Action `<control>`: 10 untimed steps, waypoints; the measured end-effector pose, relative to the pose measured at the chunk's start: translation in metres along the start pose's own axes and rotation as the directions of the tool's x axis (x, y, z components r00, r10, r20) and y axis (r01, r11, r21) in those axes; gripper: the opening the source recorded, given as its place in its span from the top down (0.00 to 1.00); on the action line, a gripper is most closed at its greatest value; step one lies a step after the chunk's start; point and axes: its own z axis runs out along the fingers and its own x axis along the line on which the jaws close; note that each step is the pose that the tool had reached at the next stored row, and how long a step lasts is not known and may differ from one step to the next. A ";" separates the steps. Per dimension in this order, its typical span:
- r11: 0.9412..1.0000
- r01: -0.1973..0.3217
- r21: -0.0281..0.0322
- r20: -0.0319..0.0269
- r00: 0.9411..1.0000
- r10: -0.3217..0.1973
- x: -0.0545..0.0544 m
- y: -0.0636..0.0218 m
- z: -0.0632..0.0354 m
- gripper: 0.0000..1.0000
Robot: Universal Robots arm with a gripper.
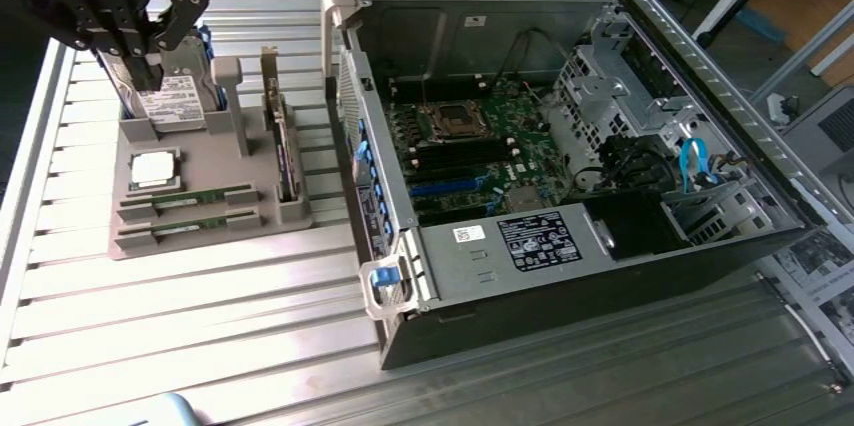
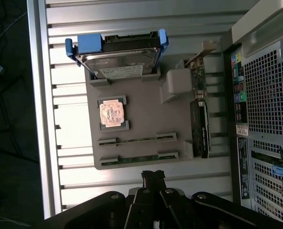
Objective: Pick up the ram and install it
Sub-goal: 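Reach for the ram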
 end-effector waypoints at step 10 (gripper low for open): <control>1.000 0.000 0.000 -0.001 1.000 0.000 -0.012 0.0004 0.0011 0.89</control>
